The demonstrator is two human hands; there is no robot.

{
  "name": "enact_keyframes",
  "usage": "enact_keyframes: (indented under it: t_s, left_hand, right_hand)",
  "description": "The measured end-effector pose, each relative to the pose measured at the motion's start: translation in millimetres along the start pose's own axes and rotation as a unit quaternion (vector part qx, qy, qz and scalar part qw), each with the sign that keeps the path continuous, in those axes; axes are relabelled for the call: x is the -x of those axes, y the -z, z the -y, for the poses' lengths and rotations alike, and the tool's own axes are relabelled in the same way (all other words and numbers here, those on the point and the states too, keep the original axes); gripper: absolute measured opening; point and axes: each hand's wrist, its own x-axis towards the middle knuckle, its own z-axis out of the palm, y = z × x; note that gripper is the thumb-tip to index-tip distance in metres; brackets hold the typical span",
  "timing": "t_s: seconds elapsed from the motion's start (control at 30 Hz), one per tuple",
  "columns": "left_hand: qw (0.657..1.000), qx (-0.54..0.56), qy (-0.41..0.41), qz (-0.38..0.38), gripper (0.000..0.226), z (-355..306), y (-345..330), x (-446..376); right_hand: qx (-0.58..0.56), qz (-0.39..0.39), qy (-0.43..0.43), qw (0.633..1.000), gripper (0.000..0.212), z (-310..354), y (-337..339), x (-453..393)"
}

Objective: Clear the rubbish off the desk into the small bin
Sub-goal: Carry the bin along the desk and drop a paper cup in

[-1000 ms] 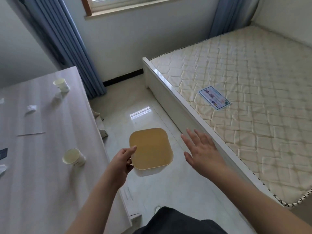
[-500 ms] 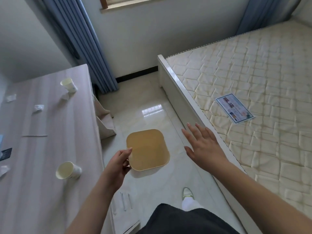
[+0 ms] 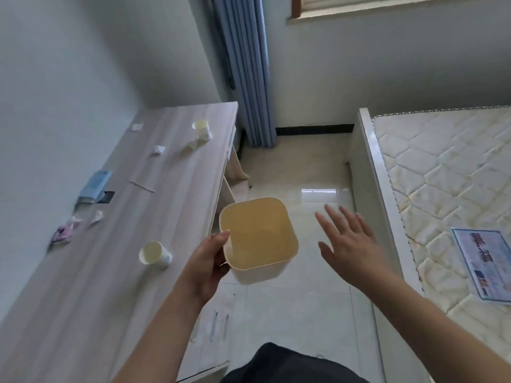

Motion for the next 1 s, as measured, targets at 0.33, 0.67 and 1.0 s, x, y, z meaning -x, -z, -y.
enact_keyframes:
  t_s: [0.33, 0.67, 1.0]
  left_hand:
    - [0.987, 0.084, -0.011, -0.135, 0.066, -10.1, 119.6, 33.6]
    - [0.962, 0.137, -0.012, -0.236, 0.066, 16.9, 238.8, 82.8]
    - [0.922, 0.204, -0.037, -0.326, 0.034, 41.9, 283.0, 105.6]
  right_hand:
    - [-0.009, 0.012, 0.187, 0.982, 0.062, 116.2, -0.4, -101.3]
    - [0.000, 0.041, 0.331, 0.943, 0.063, 256.5, -20.2, -153.0]
    - [0.020, 0.098, 0.444, 0.891, 0.069, 331.8, -53.6, -182.7]
